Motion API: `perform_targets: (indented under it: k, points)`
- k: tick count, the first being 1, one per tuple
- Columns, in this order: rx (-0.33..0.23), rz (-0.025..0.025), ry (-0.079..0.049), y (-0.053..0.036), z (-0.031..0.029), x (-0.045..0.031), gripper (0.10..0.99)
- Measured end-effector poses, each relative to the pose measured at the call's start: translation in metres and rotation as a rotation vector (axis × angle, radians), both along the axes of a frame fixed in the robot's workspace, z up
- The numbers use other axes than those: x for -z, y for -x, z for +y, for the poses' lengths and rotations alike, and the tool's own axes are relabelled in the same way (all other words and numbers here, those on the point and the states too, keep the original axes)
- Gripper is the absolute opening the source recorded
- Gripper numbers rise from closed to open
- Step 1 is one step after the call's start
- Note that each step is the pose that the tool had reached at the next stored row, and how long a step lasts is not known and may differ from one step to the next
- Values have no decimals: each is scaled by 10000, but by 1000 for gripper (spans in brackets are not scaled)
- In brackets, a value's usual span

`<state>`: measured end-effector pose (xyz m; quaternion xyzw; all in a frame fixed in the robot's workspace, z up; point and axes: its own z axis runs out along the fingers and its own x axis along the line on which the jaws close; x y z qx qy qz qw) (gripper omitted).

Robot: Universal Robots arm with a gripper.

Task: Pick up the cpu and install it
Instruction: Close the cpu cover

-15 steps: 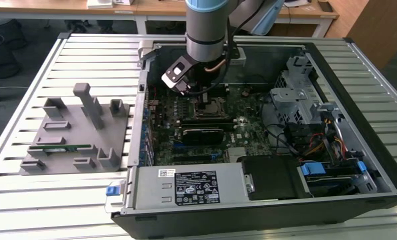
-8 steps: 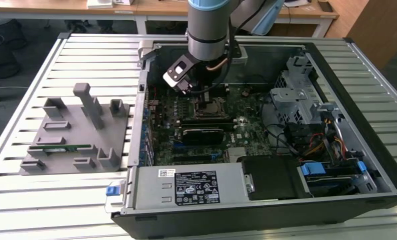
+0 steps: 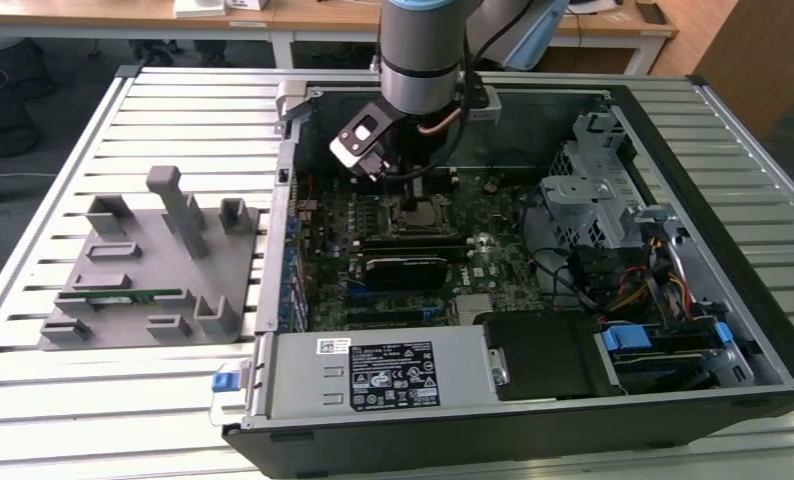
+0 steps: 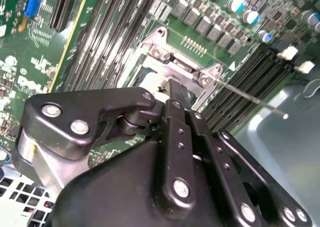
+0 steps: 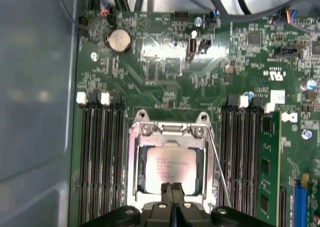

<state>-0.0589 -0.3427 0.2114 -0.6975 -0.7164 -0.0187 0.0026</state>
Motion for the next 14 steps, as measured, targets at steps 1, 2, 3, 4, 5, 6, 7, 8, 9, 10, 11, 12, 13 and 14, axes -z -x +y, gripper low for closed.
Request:
perform_targets:
  k: [1,2,3,4,5,6,7,8,9,10,11,12,13,14]
  points:
    - [0,0,0,-13,0,0,106]
    - [0,0,0,-25,0,0,106]
    - [0,0,0,-35,0,0,106]
    - [0,0,0,-44,0,0,106]
    - [1,0,0,-55,0,0,106]
    - [0,0,0,-63,0,0,106]
    - [0,-1,-1,-69,0,0,106]
    - [0,0,0,-76,0,0,106]
    - [0,0,0,-83,0,0,106]
    - [0,0,0,-89,0,0,106]
    - [0,-1,-1,-94,0,0,106]
    - [0,0,-1,-98,0,0,106]
    - [0,-1,0,-102,0,0,106]
    - [0,0,-1,-105,0,0,106]
